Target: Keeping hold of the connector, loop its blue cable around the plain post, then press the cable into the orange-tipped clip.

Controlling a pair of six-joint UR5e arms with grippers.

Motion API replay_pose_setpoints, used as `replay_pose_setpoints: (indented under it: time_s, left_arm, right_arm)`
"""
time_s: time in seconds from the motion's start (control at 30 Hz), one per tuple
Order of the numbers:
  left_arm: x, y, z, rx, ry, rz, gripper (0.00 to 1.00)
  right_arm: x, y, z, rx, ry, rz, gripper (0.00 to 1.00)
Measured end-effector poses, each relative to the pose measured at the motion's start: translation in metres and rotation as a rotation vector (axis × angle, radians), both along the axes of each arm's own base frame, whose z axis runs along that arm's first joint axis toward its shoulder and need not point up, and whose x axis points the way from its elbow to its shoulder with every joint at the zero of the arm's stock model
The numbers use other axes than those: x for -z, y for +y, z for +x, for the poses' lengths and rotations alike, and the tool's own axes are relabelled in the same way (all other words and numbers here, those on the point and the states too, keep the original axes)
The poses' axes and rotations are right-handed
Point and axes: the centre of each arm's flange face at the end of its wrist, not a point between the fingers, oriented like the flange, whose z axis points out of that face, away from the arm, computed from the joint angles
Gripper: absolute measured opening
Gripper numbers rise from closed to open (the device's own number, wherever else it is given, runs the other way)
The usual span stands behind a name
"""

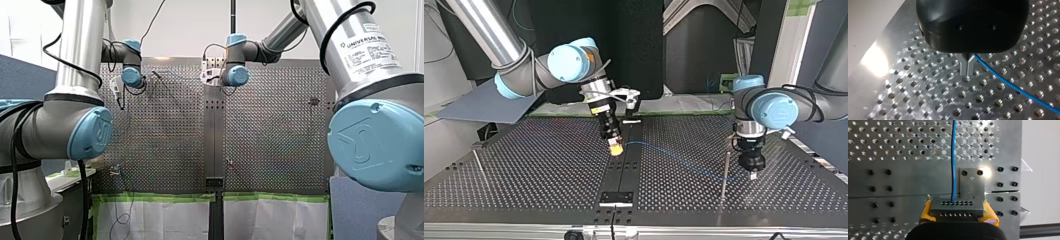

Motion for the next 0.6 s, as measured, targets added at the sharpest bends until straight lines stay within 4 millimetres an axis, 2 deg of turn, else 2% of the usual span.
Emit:
replay_pose_setpoints:
  time_s: [0.07, 0.1, 0.13, 0.17, 0.2, 0.23, 0.27, 0.3, 0.33, 0.37, 0.4, 0.43, 0.47, 0.6]
  left_arm:
    - [0.001, -0.005, -0.001, 0.015, 0.000, -0.002, 0.03]
    - [0.002, -0.008, -0.001, 0.023, 0.000, -0.004, 0.15]
    - [0.002, -0.011, -0.002, 0.035, -0.001, -0.007, 0.15]
    - [0.002, -0.013, -0.002, 0.042, -0.001, -0.011, 0.25]
    - [0.003, -0.015, -0.002, 0.048, -0.002, -0.015, 0.40]
    - [0.003, -0.017, -0.002, 0.053, -0.003, -0.022, 0.40]
    - [0.003, -0.017, -0.003, 0.055, -0.003, -0.029, 0.52]
    - [0.003, -0.018, -0.003, 0.054, -0.004, -0.035, 0.68]
    - [0.004, -0.018, -0.003, 0.051, -0.005, -0.044, 0.68]
    - [0.004, -0.018, -0.003, 0.046, -0.005, -0.049, 0.82]
    - [0.005, -0.018, -0.004, 0.040, -0.003, -0.053, 0.91]
    - [0.007, -0.017, -0.005, 0.030, 0.000, -0.058, 0.91]
    - [0.009, -0.016, -0.006, 0.023, 0.003, -0.061, 0.98]
    - [0.014, -0.014, -0.009, -0.007, 0.008, -0.072, 0.98]
  right_arm:
    - [0.007, 0.001, 0.003, -0.001, 0.009, 0.011, 0.00]
    - [0.011, 0.001, 0.004, -0.003, 0.014, 0.016, 0.00]
    - [0.017, 0.002, 0.006, -0.005, 0.021, 0.024, 0.00]
    - [0.021, 0.002, 0.007, -0.007, 0.027, 0.030, 0.00]
    - [0.026, 0.002, 0.008, -0.008, 0.034, 0.038, 0.00]
    - [0.033, 0.003, 0.010, -0.010, 0.045, 0.048, 0.00]
    - [0.037, 0.003, 0.011, -0.010, 0.054, 0.056, 0.00]
    - [0.042, 0.003, 0.012, -0.011, 0.063, 0.063, 0.00]
    - [0.047, 0.004, 0.012, -0.011, 0.074, 0.072, 0.00]
    - [0.051, 0.005, 0.013, -0.011, 0.082, 0.077, 0.00]
    - [0.054, 0.006, 0.013, -0.010, 0.088, 0.081, 0.00]
    - [0.057, 0.007, 0.013, -0.009, 0.095, 0.085, 0.00]
    - [0.059, 0.007, 0.013, -0.009, 0.099, 0.087, 0.00]
    - [0.068, 0.010, 0.011, -0.007, 0.109, 0.093, 0.00]
